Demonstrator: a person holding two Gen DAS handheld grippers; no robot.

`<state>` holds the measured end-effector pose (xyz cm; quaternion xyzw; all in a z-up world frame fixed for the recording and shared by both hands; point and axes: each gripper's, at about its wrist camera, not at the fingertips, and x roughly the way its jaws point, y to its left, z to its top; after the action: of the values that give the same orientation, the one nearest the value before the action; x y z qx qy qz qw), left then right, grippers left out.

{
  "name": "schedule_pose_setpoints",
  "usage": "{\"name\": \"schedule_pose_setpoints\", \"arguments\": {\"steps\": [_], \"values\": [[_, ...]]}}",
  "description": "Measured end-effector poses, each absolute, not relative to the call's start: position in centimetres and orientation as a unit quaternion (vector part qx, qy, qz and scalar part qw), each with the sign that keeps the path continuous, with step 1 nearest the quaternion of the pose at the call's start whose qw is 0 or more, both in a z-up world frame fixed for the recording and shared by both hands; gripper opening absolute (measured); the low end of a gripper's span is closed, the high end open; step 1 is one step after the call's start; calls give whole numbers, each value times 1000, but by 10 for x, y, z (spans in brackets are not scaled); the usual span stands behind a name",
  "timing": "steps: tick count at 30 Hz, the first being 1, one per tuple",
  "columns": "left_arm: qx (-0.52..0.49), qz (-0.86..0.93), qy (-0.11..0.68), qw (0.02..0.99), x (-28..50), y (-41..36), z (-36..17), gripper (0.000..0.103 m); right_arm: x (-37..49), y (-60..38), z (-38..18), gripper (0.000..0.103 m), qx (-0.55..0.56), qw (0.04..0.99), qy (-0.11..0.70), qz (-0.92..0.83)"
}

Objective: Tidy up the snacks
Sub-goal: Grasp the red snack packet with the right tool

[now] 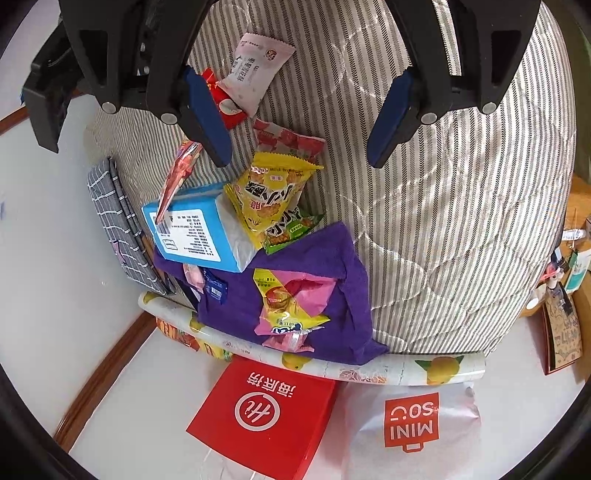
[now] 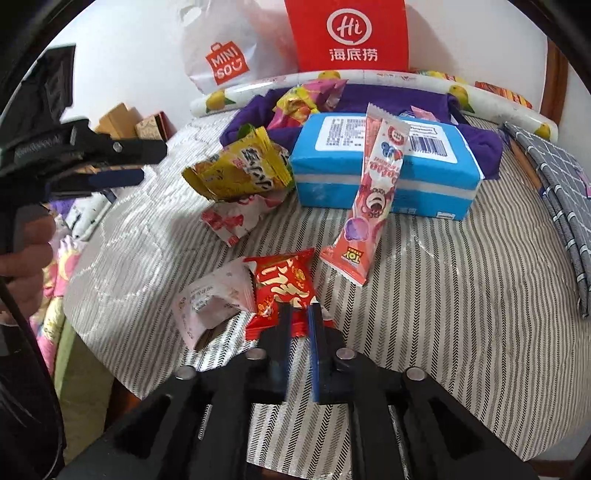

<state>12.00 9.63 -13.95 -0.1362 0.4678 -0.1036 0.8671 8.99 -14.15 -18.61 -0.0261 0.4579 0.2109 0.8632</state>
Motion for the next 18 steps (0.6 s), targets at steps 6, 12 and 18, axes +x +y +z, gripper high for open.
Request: {"name": "schedule_pose_setpoints", "arguments": {"steps": [6,12,18], "values": [[-135,-107,470,865,123,92,-141,74,93,-135,-185,47,-28,867,442,229],[-130,-106,472,865,121,91,-141,74,118,-113,-208,47,-57,853,470,218],[-128,-95,473,867,122,94,-144,74,111,-89,-211,38,-128,859,450,209]]}}
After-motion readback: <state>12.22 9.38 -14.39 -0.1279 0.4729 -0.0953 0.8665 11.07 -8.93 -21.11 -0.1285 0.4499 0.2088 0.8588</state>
